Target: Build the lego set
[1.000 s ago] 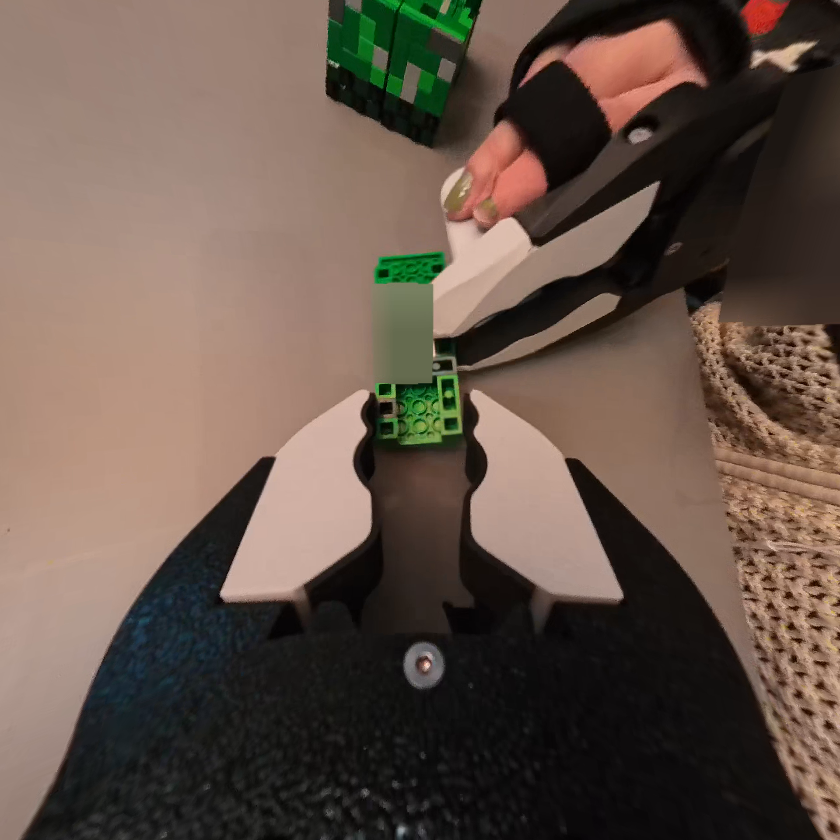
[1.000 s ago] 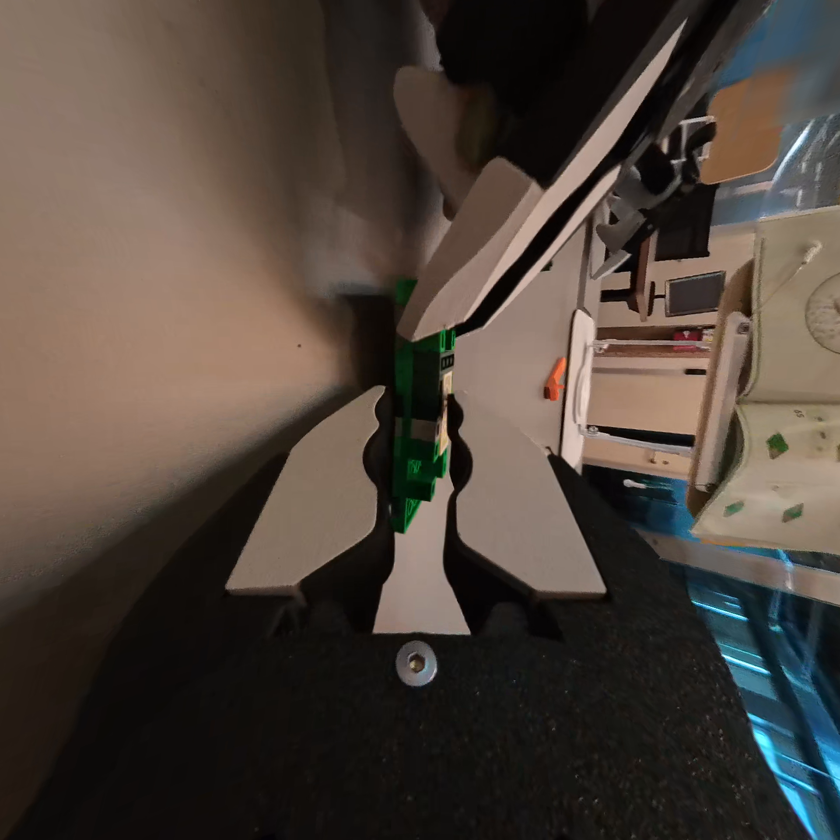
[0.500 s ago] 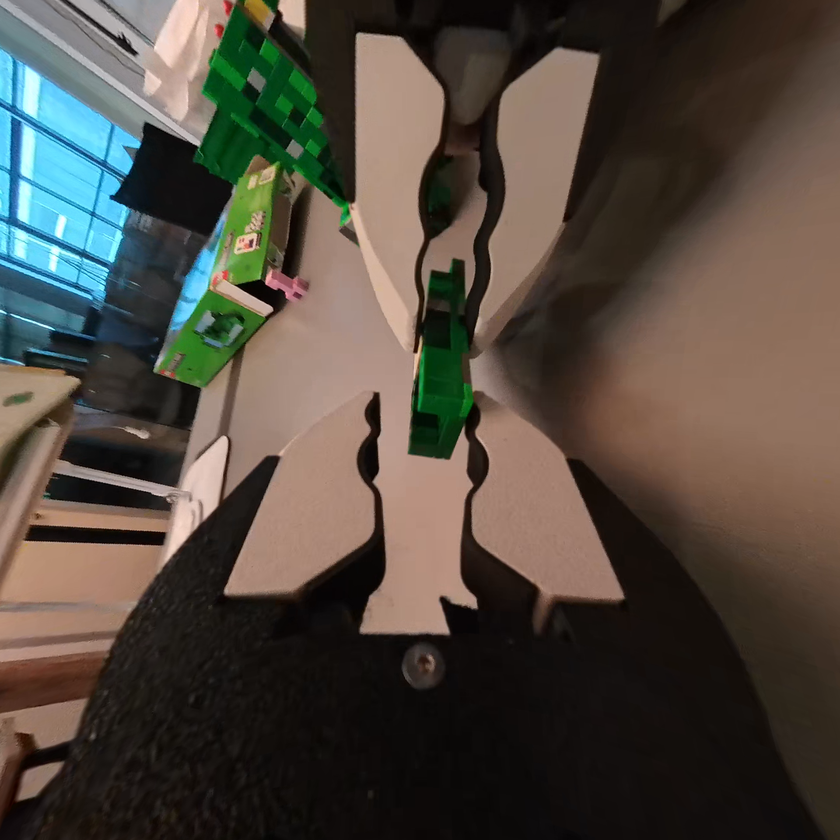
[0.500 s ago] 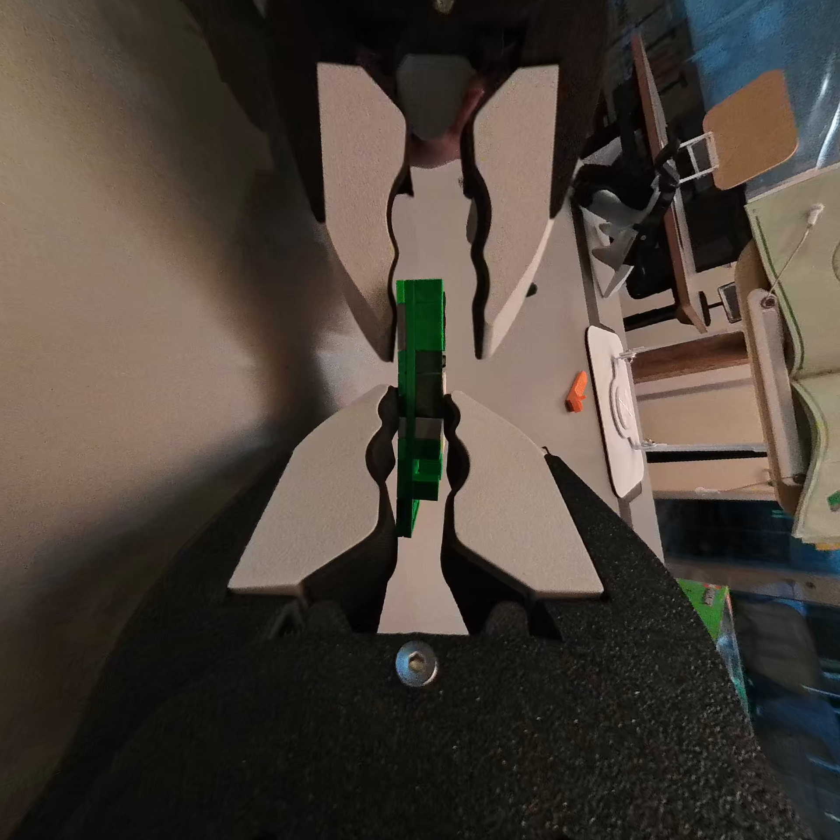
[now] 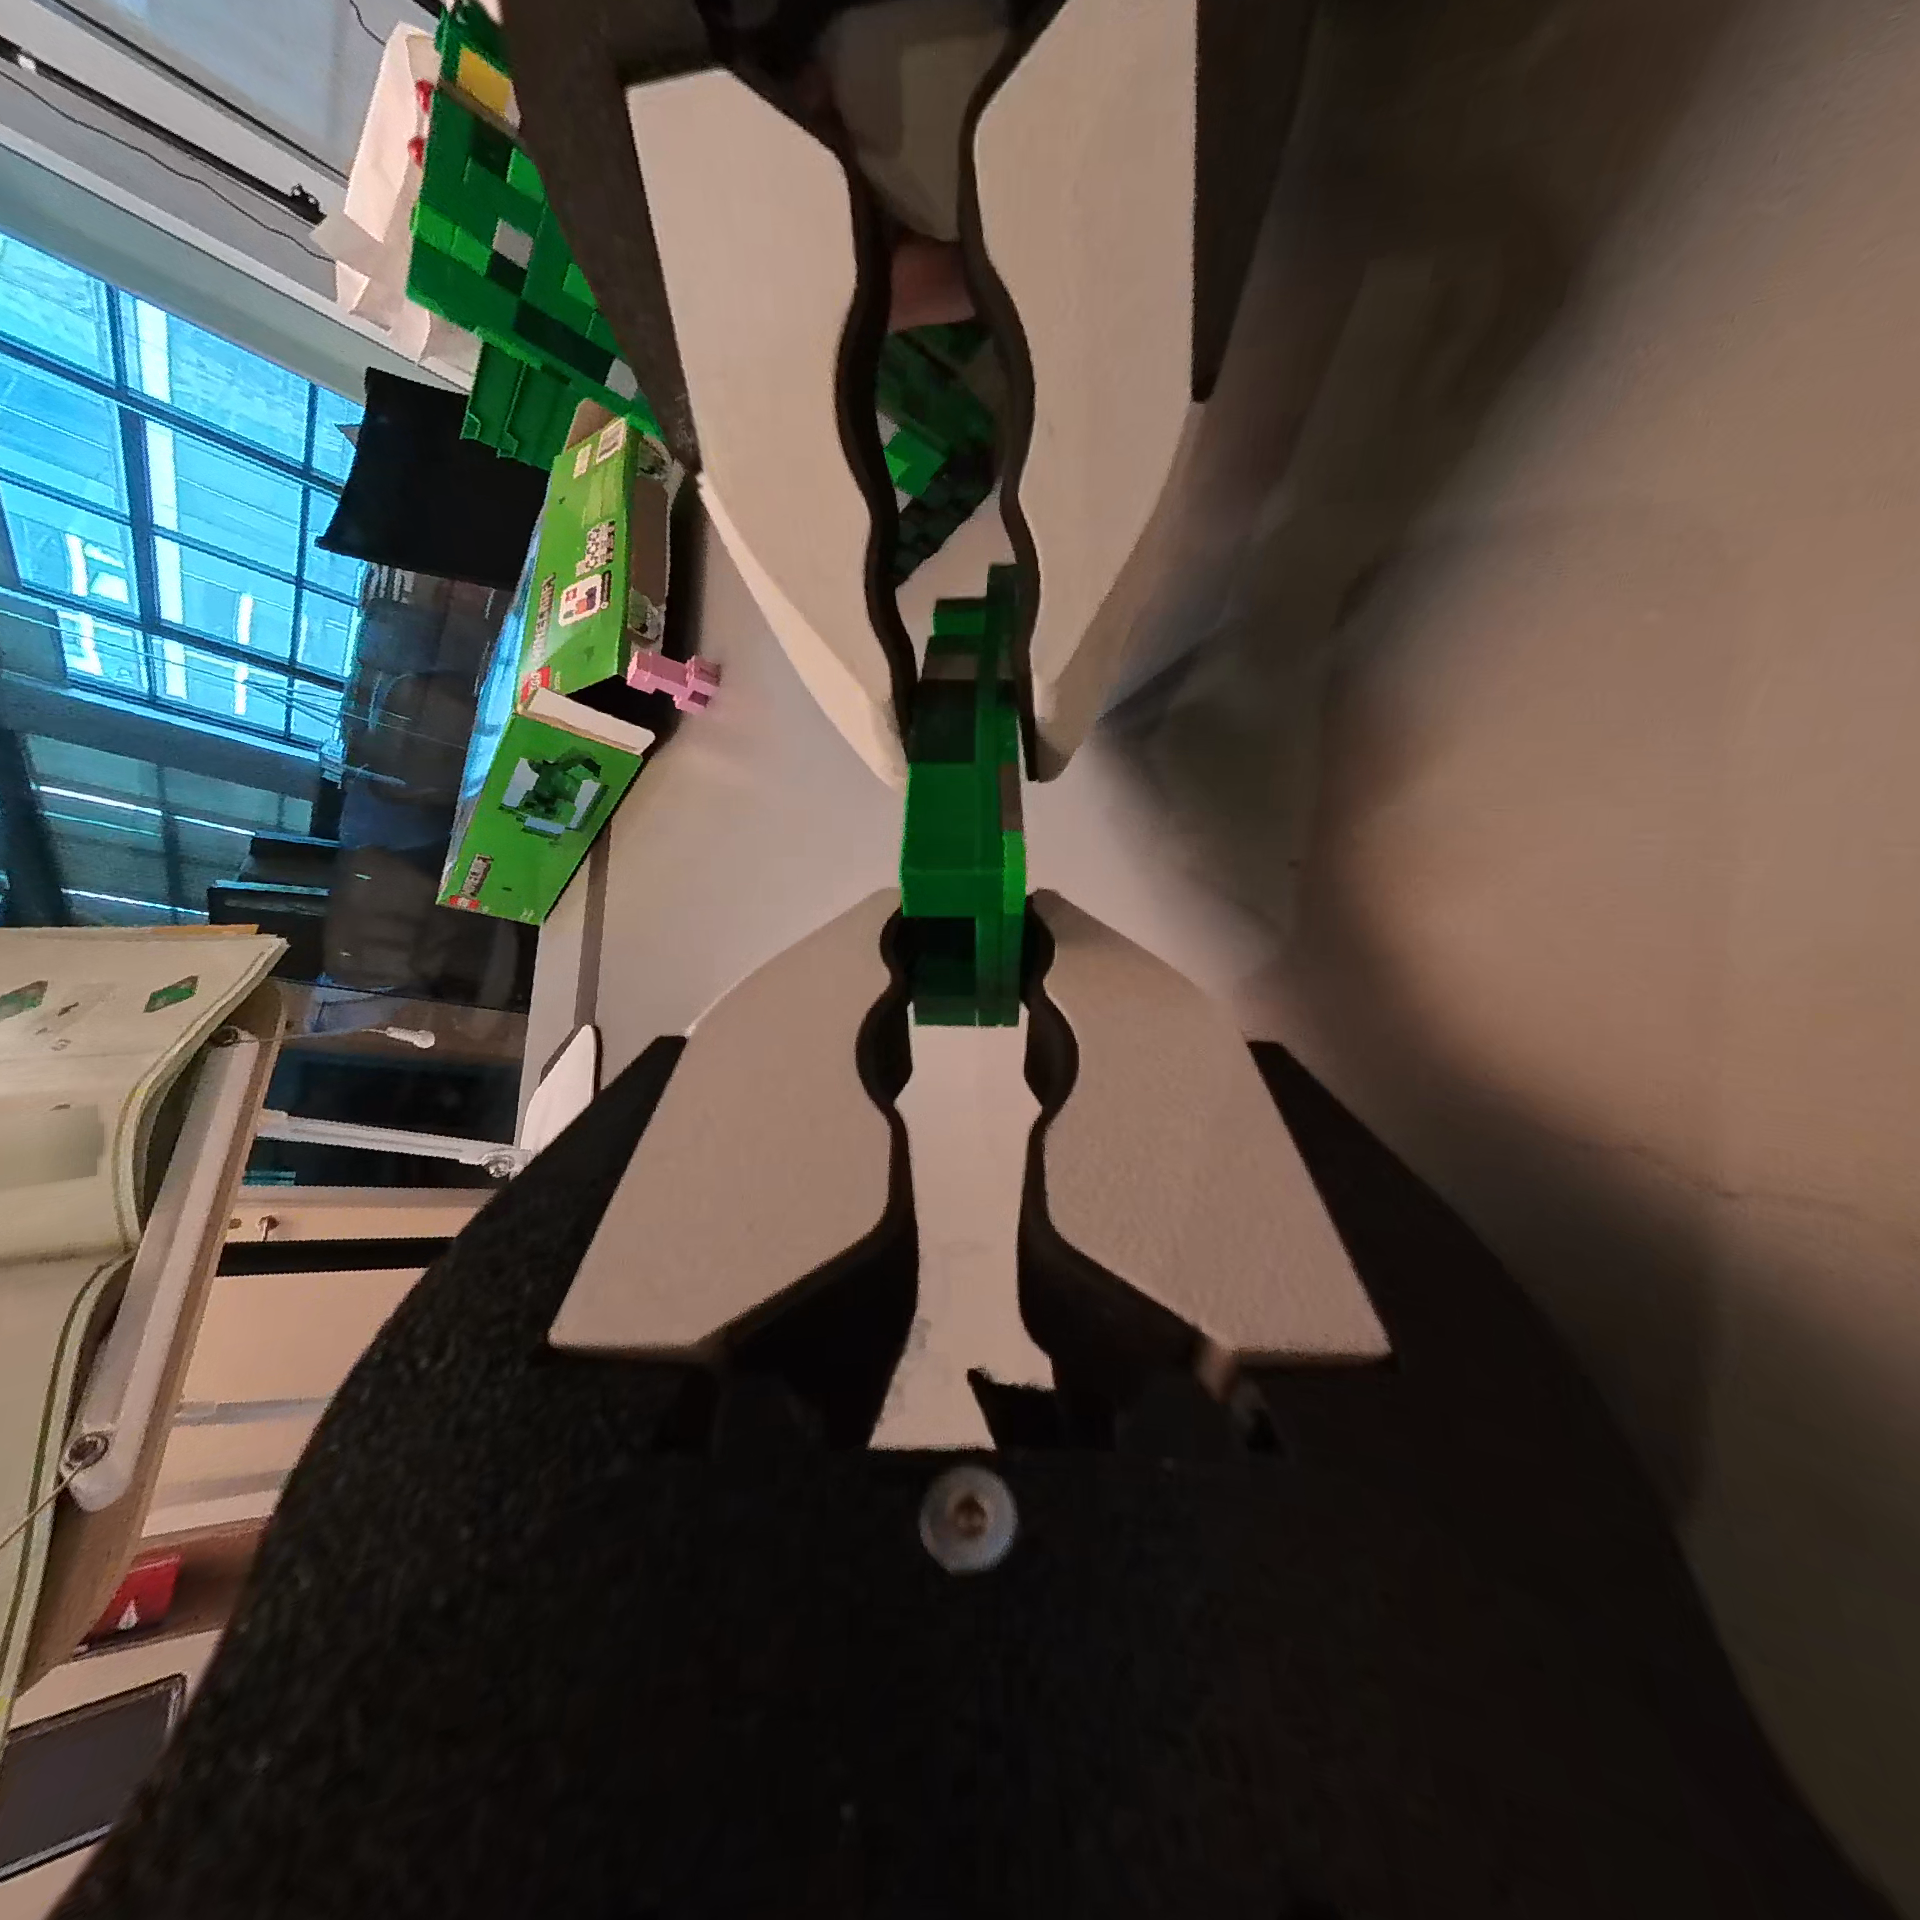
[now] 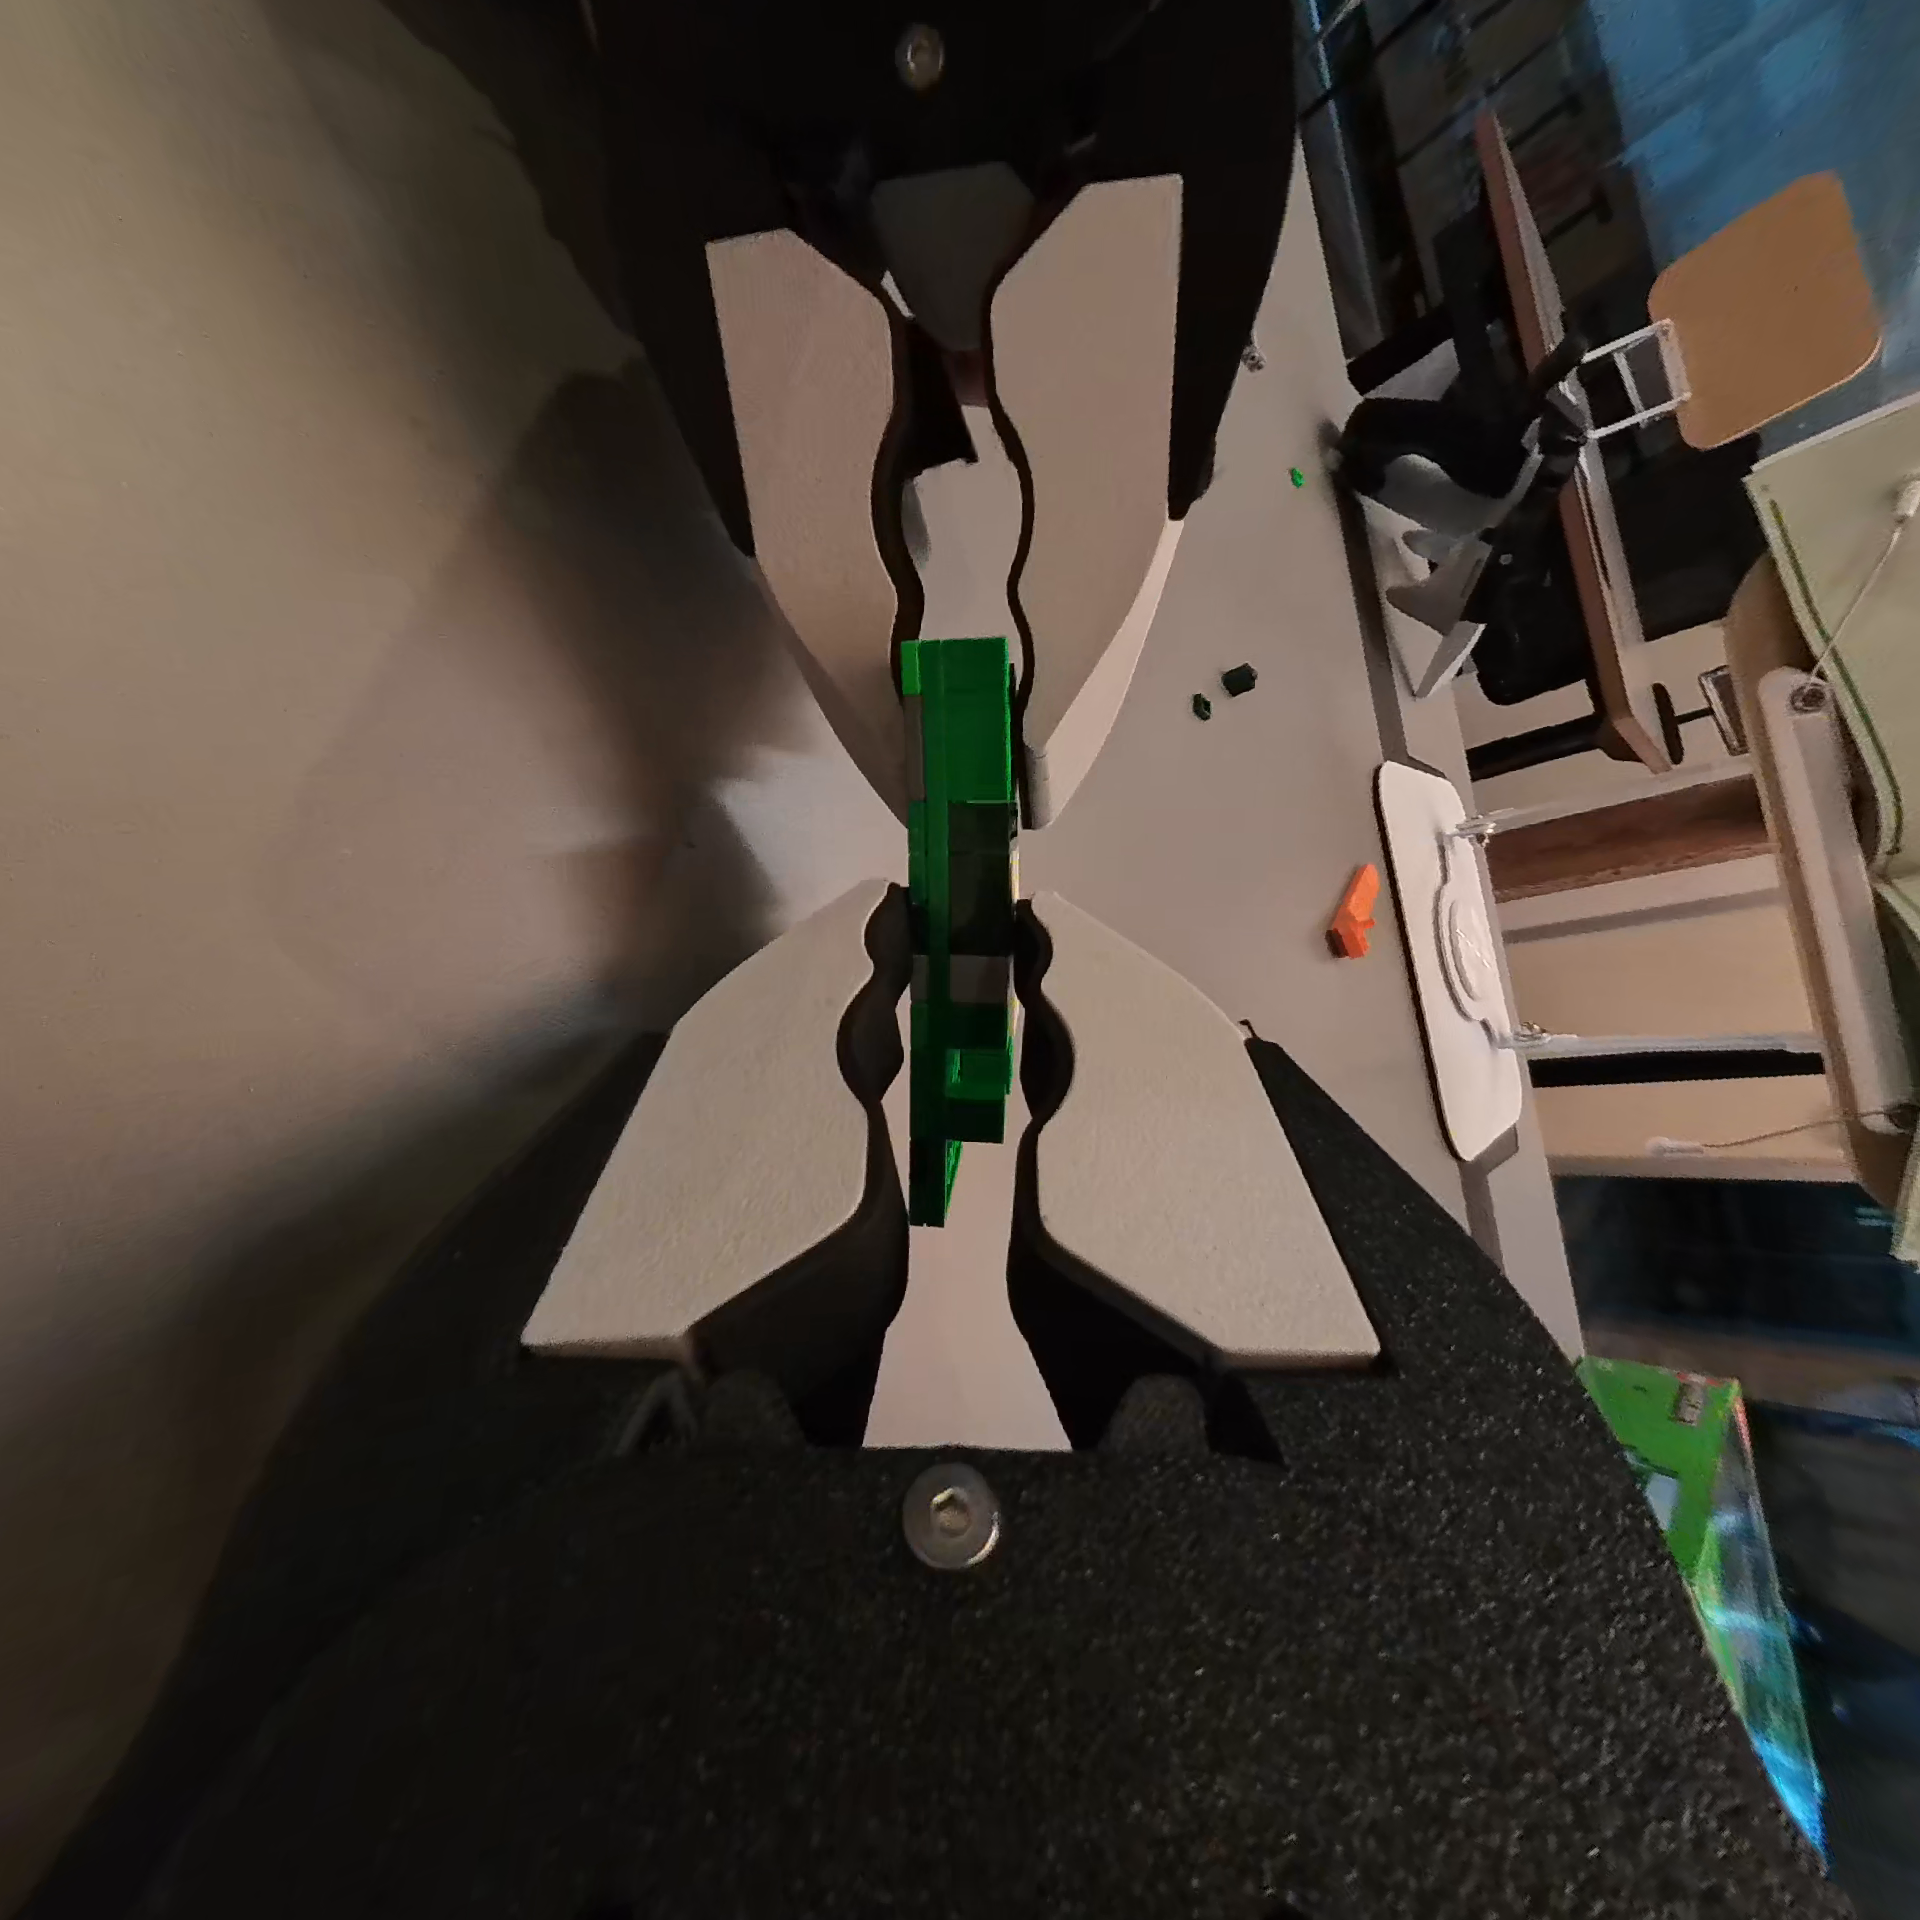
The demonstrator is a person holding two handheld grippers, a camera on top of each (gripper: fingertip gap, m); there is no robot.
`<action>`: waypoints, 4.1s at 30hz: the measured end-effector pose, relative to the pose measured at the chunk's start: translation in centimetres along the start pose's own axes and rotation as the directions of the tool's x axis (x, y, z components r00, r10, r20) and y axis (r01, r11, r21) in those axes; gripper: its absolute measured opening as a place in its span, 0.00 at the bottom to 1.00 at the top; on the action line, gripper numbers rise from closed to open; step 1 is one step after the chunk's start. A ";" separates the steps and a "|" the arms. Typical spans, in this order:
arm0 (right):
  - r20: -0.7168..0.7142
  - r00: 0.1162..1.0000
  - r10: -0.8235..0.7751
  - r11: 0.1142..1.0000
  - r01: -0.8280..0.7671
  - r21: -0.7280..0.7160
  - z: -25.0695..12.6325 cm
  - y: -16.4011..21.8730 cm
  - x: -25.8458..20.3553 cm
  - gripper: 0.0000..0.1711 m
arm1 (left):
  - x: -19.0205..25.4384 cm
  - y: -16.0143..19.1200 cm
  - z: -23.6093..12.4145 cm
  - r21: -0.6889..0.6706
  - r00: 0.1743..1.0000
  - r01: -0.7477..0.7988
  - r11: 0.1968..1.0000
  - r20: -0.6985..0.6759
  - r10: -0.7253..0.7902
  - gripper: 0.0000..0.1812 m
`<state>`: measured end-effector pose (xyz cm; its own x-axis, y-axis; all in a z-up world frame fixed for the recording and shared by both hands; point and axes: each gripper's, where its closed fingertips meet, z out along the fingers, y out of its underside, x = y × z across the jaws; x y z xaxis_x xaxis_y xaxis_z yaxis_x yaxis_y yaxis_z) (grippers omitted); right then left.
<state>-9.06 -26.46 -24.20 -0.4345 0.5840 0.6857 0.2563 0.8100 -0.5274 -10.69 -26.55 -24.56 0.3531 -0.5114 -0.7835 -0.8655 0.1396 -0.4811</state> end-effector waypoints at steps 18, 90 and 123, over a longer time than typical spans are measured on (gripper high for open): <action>0.006 1.000 0.003 0.998 -0.002 -0.064 0.6 0.8 -0.3 0.11 | 0.2 -1.9 -0.3 0.049 0.996 -0.078 0.996 0.048 0.075 0.10; -0.051 0.976 0.212 0.967 -0.217 -0.133 -1.5 4.4 0.1 0.21 | -0.6 0.6 -0.8 0.023 0.999 0.030 0.999 0.013 -0.030 0.09; 0.051 0.782 0.621 0.783 -0.619 -0.059 -4.0 3.6 -1.3 0.07 | 3.0 -3.1 -0.4 0.091 0.959 0.128 0.988 -0.264 -0.100 0.13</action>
<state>-4.14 -24.15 -24.99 -0.2247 0.9571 0.1828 0.5209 0.2766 -0.8076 -7.09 -28.87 -25.30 0.3313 -0.7284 -0.5998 -0.7773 0.1496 -0.6110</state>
